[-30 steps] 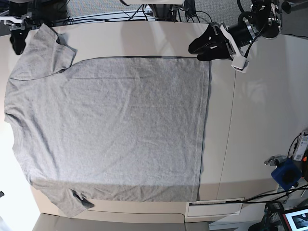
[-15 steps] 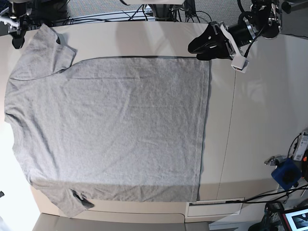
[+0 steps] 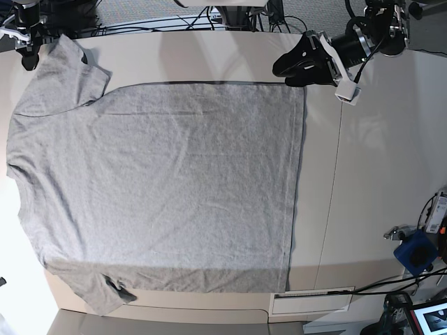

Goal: Fold the T-shirt properly
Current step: 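Grasp the shirt's shoulder edges with both grippers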

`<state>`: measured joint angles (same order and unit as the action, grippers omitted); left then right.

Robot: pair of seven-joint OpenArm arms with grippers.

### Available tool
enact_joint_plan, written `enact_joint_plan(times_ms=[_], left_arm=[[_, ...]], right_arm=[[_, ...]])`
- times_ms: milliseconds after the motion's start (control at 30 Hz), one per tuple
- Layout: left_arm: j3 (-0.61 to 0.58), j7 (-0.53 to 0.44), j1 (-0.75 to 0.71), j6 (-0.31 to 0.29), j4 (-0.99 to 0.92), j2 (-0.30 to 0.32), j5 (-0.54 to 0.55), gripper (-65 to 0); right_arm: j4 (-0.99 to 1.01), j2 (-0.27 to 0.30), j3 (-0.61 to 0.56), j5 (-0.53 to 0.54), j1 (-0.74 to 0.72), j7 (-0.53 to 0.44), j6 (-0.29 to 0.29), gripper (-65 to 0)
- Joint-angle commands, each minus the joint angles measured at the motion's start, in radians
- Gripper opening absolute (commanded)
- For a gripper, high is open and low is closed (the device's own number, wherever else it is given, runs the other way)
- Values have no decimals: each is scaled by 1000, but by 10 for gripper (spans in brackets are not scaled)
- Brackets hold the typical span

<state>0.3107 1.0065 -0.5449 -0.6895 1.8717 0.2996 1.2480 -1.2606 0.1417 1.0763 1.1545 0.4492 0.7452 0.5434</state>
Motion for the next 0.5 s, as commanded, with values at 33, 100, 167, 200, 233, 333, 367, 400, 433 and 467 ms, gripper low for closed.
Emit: enact_joint_plan(times_ms=[33,100,167,200,233,333,367,400,433,467], left_arm=[[6,-11,-1,-9,18,8,40,-324],[6,-11,-1,-9,18,8,40,-324],[6,-11,-1,-9,18,8,39,-324],[6,-11,-1,-9,18,8,40,-324],[6,-11,-1,-9,18,8,39,-324],[6,-11,-1,-9,18,8,39,-324],[6,-11,-1,-9,18,8,39,-324],[6,-11,-1,-9,18,8,39,-324],[6,-11,-1,-9,18,8,39,-324],[6,-11,-1,-9,18,8,39,-324]], right_arm=[[3,17,-25,0,8,11,-2,-281],[5,16,-55,-2,8,14,-2,-281],[5,16,-88,-9,8,16,-2,-281],[5,16,-104,-21,8,17,-2,-281],[5,16,-118,-32,8,18,-2,-281],[5,15,-136,-61,8,21,-2,-281],[5,16,-136,-66,9,23,-2,-281],[4,16,-136,-68,11,24,-2,-281],[4,16,-135,-68,13,29,-2,-281],[4,16,-135,-68,17,35,-3,-281]])
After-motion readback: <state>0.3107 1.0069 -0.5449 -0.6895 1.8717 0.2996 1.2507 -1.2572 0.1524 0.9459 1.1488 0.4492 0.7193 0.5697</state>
